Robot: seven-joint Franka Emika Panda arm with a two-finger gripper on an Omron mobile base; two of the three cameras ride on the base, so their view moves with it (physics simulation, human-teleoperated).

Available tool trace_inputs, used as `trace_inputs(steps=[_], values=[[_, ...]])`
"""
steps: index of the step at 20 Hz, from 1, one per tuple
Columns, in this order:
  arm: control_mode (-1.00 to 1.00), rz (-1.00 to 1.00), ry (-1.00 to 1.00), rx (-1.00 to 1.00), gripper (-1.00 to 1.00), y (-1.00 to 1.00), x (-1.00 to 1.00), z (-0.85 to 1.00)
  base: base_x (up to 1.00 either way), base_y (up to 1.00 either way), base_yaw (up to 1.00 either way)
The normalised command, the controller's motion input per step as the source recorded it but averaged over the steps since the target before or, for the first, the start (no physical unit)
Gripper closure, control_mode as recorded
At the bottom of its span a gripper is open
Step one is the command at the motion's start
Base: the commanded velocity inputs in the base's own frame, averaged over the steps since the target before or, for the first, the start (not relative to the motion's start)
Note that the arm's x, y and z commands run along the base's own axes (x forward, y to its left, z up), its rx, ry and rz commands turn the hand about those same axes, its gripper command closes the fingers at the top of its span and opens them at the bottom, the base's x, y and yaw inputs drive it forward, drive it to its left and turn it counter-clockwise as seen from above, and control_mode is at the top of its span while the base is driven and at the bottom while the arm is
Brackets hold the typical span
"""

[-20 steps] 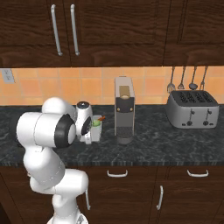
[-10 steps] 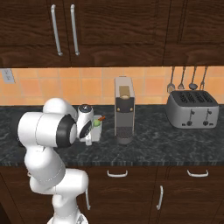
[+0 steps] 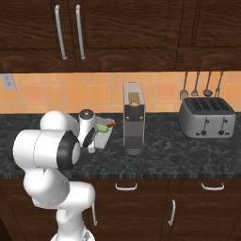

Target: Take the meat container that has the steak and place it on the second highest rack of the freezer. Then take the vegetable container that has the corn and carrot and place it on the highest rack of the freezer.

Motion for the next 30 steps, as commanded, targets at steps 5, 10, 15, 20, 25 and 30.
trace_inputs(steps=[5, 10, 15, 20, 25, 30], values=[[-1.00, 0.00, 0.02, 0.00, 1.00, 0.06, -0.45, 0.75, 0.00, 0.00, 0.00], [-1.00, 0.00, 0.00, 0.00, 1.00, 0.00, -1.00, 0.91, 0.00, 0.00, 0.00], [-1.00, 0.00, 0.00, -0.01, 1.00, 0.00, -1.00, 0.76, 0.00, 0.00, 0.00], [-1.00, 0.03, -0.02, -0.01, 1.00, -0.10, -1.00, 0.48, 0.00, 0.00, 0.00], [-1.00, 0.10, -0.11, -0.02, 1.00, -0.37, -1.00, 0.02, 0.00, 0.00, 0.00], [-1.00, 0.11, -0.18, -0.01, 1.00, -0.28, -1.00, -0.01, 0.00, 0.00, 0.00]])
